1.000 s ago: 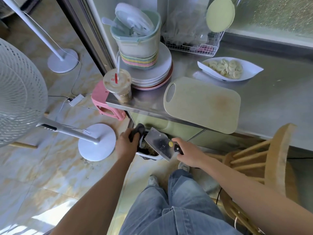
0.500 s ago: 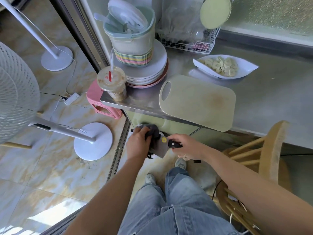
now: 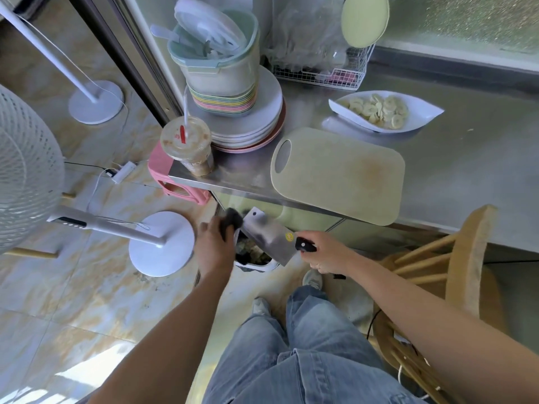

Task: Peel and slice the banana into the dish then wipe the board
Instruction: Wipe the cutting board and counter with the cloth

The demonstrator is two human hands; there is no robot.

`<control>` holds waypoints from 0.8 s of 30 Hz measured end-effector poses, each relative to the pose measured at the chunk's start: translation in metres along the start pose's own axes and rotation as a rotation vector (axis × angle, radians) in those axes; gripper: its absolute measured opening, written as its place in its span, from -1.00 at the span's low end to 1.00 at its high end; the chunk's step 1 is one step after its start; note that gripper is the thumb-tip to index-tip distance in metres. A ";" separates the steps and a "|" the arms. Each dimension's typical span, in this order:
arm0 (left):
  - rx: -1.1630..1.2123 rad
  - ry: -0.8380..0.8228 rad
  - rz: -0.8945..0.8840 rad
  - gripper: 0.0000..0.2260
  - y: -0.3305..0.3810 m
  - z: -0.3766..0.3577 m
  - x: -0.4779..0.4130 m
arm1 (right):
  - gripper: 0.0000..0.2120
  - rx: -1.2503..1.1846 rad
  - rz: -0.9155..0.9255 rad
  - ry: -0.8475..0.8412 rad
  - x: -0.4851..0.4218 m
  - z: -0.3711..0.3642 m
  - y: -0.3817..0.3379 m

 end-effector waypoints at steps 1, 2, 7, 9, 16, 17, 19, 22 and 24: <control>0.057 -0.044 -0.116 -0.82 0.018 -0.006 0.008 | -0.70 0.077 0.021 0.021 -0.004 -0.002 -0.005; 0.090 -0.114 -0.239 -0.81 0.036 -0.014 0.019 | -0.76 0.142 0.053 0.046 -0.007 -0.004 -0.011; 0.054 -0.199 -0.457 -0.83 0.053 -0.032 0.040 | -0.77 0.038 0.092 0.055 -0.007 -0.007 -0.022; -0.010 -0.149 -0.368 -0.80 0.036 -0.025 0.025 | -0.69 -0.095 0.048 -0.007 0.001 -0.006 -0.017; -0.018 -0.092 0.237 -0.85 -0.052 0.002 -0.016 | -0.75 -0.213 0.106 -0.007 0.013 0.007 -0.027; 0.092 -0.093 0.320 -0.85 -0.055 0.003 -0.016 | -0.73 -0.225 0.110 0.011 0.012 0.008 -0.027; 0.364 -0.154 0.379 -0.87 -0.043 0.000 -0.014 | -0.79 -0.278 0.123 0.047 0.013 0.010 -0.029; 0.804 -0.271 0.437 -0.86 0.000 -0.003 -0.004 | -0.71 -0.446 0.126 0.168 0.018 0.018 -0.030; 1.079 -0.380 0.534 -0.80 0.033 -0.004 0.007 | -0.68 -0.620 0.139 0.256 0.023 0.029 -0.031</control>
Point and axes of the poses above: each hand's wrist, its own x-axis away from the middle knuckle, its own z-axis out of the back of the hand, y = z × x, the point moved 7 cm from there along -x, towards the middle knuckle, and after that the axes turned 2 degrees about -x, right-handed, at the moved point
